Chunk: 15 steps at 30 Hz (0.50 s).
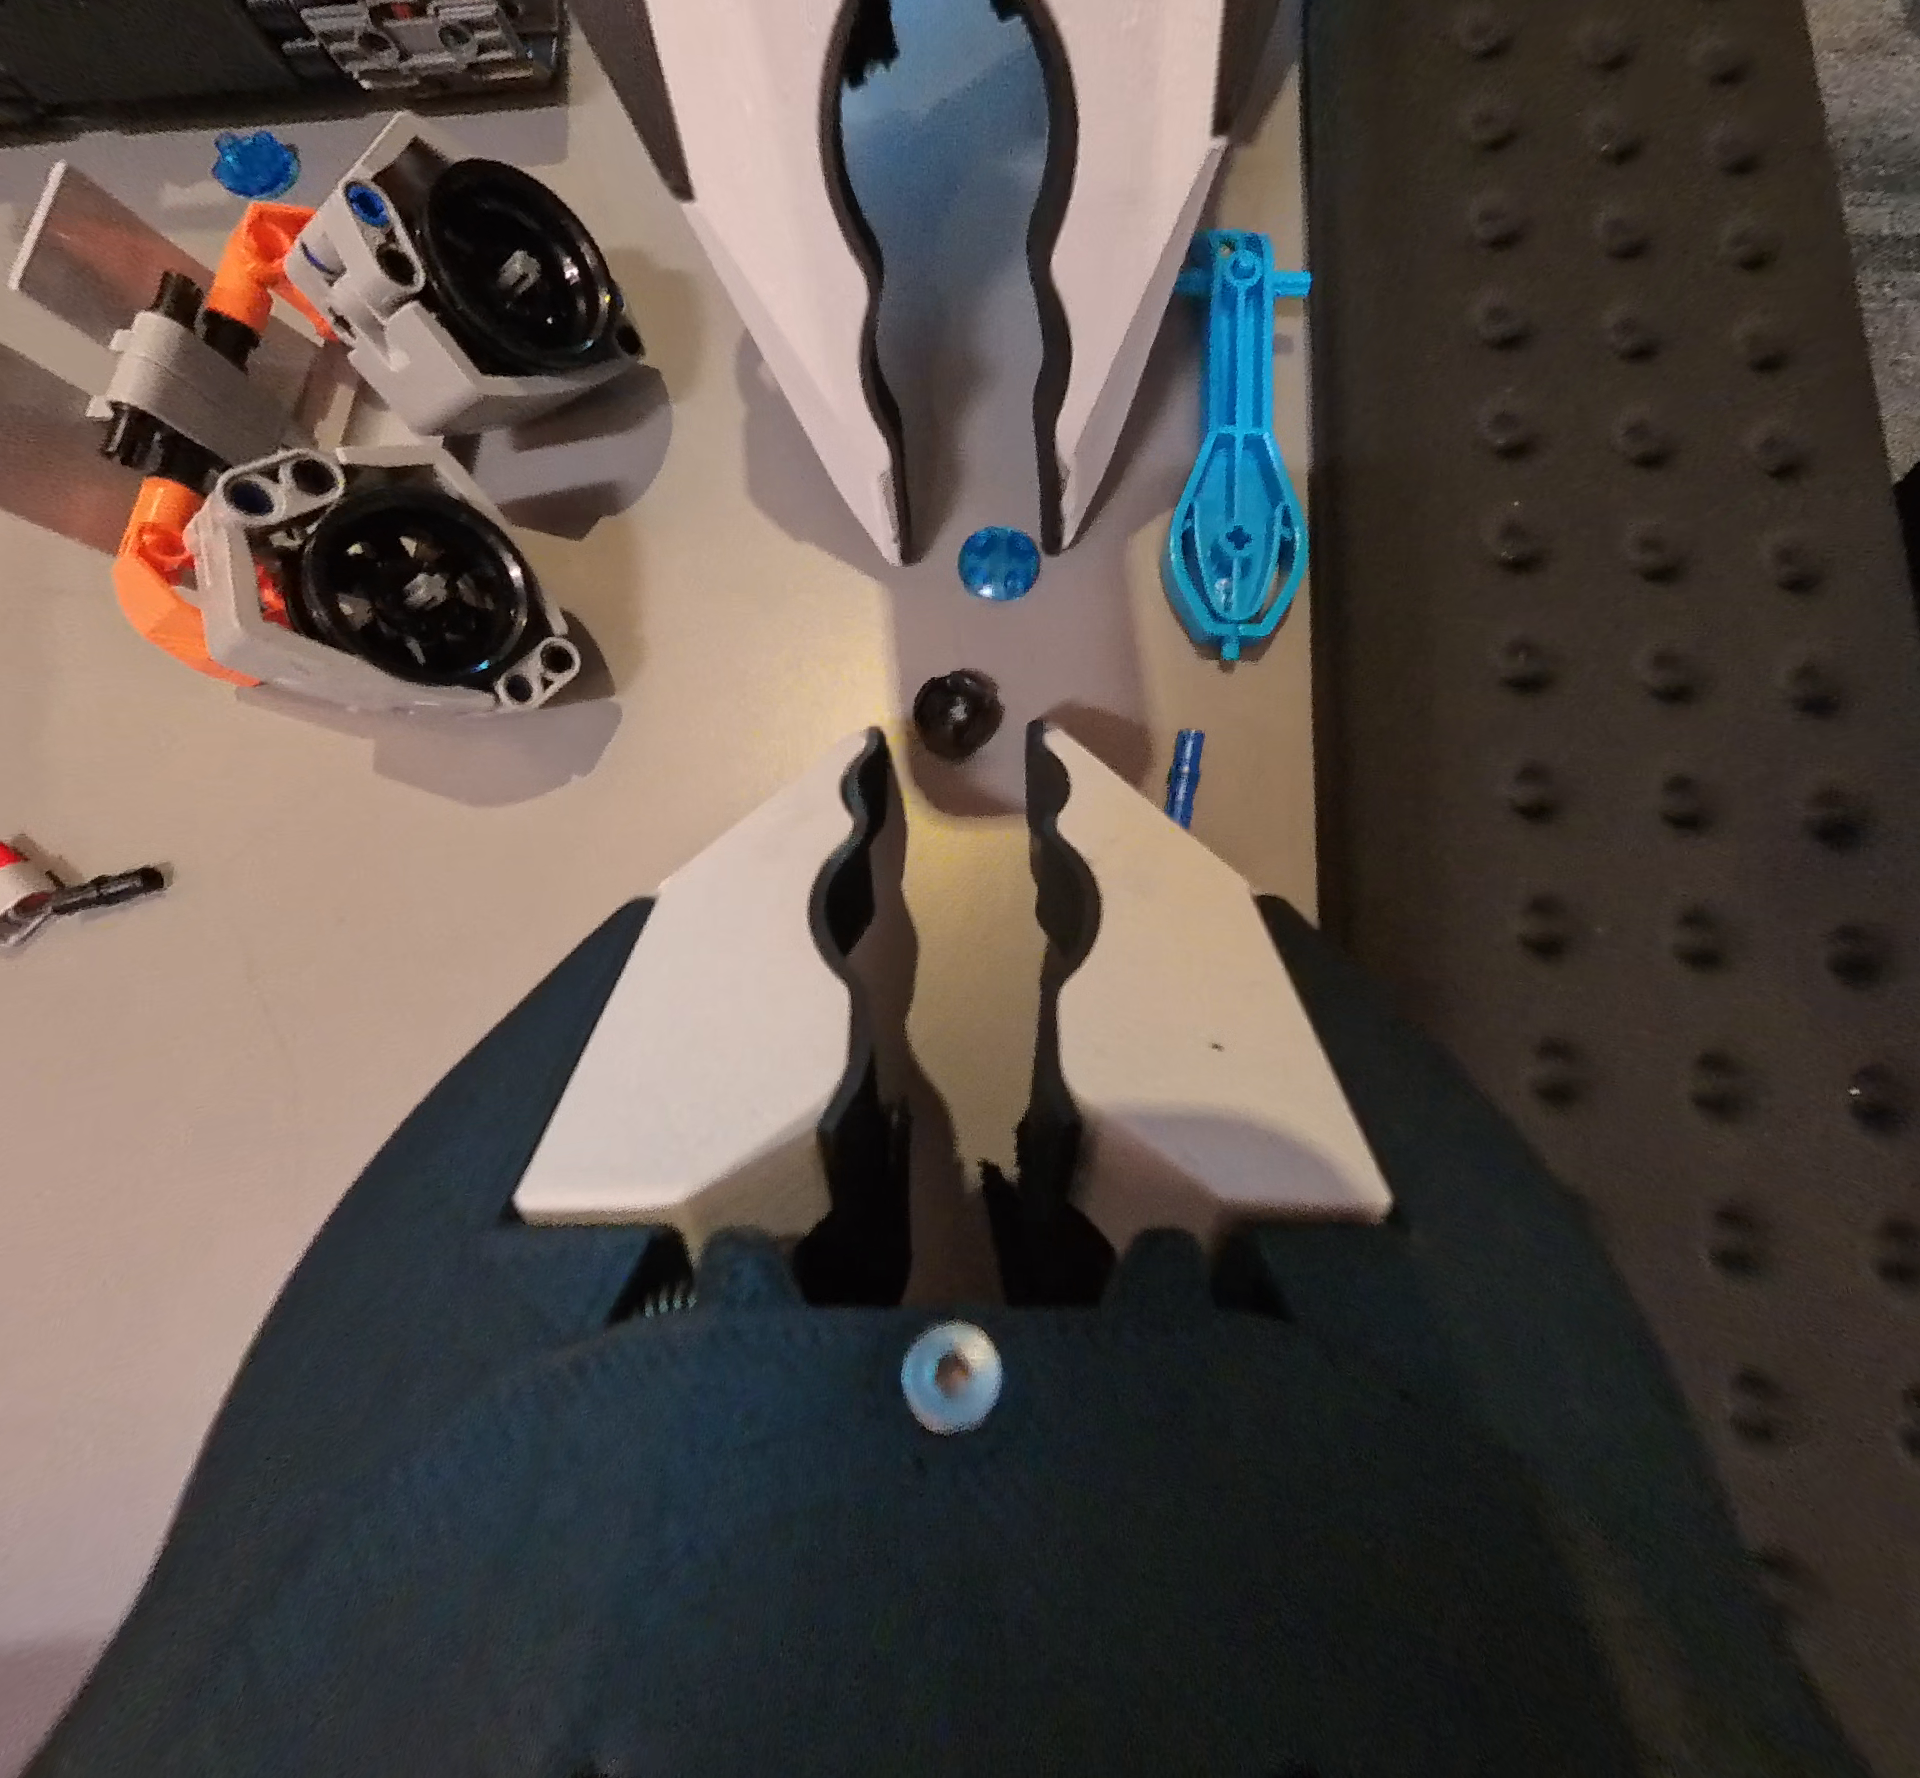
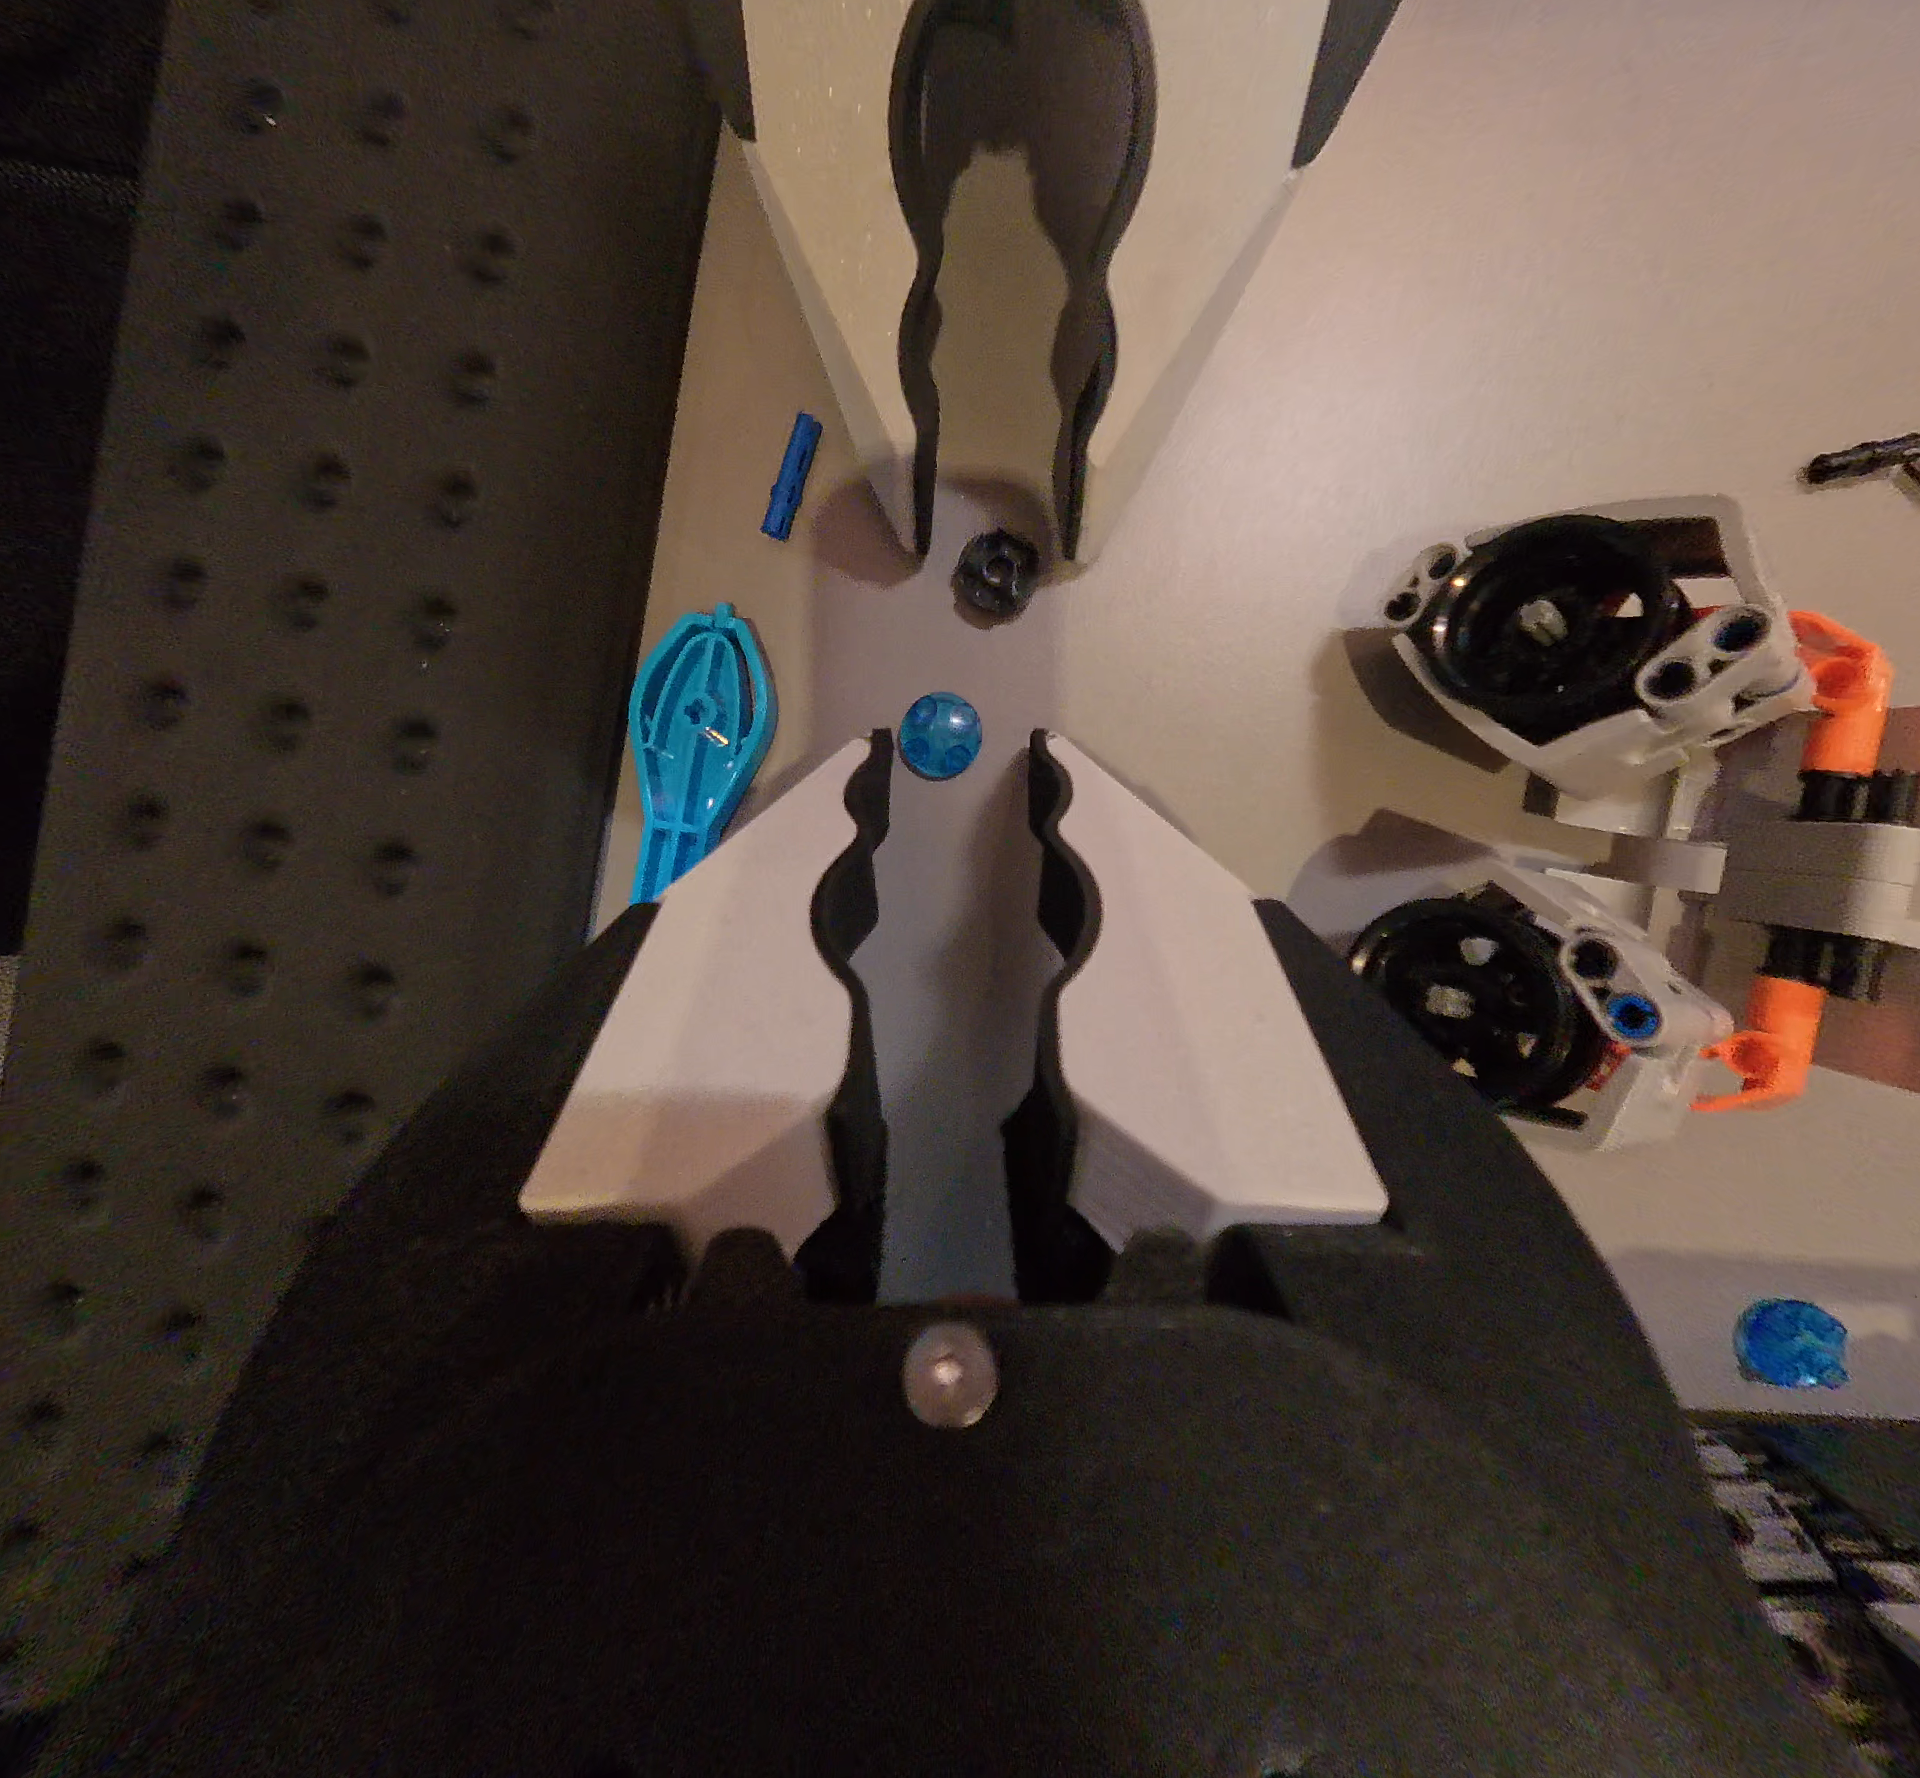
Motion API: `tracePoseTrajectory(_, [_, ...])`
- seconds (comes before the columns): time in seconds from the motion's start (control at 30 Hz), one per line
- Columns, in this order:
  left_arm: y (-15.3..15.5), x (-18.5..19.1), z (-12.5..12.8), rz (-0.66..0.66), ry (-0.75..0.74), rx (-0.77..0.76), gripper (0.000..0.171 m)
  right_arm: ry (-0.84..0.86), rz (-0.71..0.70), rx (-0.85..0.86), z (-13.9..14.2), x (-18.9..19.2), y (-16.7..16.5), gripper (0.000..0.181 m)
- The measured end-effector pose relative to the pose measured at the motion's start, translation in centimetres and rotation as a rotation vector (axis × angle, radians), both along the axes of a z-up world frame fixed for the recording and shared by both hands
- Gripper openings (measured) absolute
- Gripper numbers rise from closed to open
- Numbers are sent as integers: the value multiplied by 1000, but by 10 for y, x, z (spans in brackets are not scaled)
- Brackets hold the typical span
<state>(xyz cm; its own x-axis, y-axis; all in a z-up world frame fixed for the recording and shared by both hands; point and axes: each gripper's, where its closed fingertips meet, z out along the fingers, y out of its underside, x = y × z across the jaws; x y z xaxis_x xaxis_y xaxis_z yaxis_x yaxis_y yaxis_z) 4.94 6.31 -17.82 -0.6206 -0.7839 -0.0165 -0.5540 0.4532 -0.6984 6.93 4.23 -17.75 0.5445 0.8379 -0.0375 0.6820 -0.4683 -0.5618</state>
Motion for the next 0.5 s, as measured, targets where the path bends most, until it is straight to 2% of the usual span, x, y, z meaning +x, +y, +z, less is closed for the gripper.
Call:
tracePoseTrajectory(0.17, [1, -2, 0, 4, -3, -11, 25, 6, 12, 7, -1, -4, 1, 13])
tracePoseTrajectory(0.5, [4, -3, 0, -4, -14, -8, 20, 79, -18, 58, 11, -12, 11, 13])
